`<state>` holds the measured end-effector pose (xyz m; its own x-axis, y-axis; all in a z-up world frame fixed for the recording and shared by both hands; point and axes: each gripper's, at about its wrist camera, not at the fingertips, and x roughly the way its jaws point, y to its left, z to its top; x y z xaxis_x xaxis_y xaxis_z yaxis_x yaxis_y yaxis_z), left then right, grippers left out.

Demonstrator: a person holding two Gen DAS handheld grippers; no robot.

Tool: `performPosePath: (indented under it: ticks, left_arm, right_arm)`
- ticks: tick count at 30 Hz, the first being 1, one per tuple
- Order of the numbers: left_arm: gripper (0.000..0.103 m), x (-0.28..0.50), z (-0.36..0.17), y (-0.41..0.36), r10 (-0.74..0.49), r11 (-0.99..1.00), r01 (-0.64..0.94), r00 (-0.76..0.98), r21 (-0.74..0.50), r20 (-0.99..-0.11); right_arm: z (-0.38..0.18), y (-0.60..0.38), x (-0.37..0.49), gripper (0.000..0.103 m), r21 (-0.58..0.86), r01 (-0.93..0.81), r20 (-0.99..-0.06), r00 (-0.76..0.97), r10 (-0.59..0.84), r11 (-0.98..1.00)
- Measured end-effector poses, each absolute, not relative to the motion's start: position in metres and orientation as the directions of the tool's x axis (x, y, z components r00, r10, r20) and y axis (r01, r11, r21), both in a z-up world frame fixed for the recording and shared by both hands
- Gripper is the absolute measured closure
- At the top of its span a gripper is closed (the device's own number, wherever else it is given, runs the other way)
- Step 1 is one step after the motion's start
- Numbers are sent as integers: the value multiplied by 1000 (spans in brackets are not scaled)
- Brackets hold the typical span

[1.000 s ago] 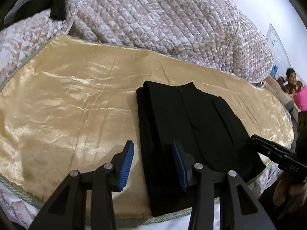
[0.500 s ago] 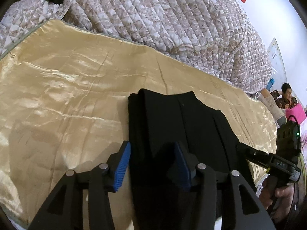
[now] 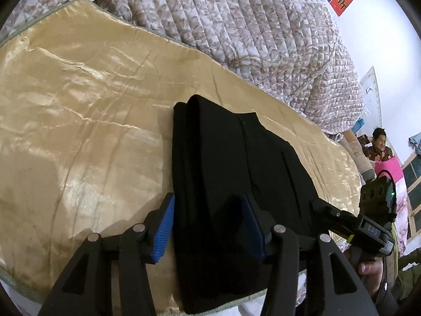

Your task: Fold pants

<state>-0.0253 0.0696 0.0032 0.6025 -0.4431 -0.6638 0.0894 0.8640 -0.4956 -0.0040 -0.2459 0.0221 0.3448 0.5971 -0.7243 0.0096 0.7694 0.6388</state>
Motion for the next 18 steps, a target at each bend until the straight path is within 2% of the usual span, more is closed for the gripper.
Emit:
performPosePath:
  ticks: [4,8,12,18]
  left_arm:
    - [45,-10,6,59,-411,885,88,611,-458,-677]
    - [46,-10,7,55,-384,902,95,620,-421,-684]
    - [56,-17,11,52,-363,916,106,629,-386,-687]
    - [64,-22,16,49,-329,933,107,648,-345,-687]
  right_arm:
    - [18,-244,7,54,643,15,-720,351,598,766]
    - [15,-241,15,62,628,26,-729,369,576,778]
    - [18,-241,10,74,625,27,-729,378,571,780]
    - [21,-239,7,80,616,19,-730,387,562,787]
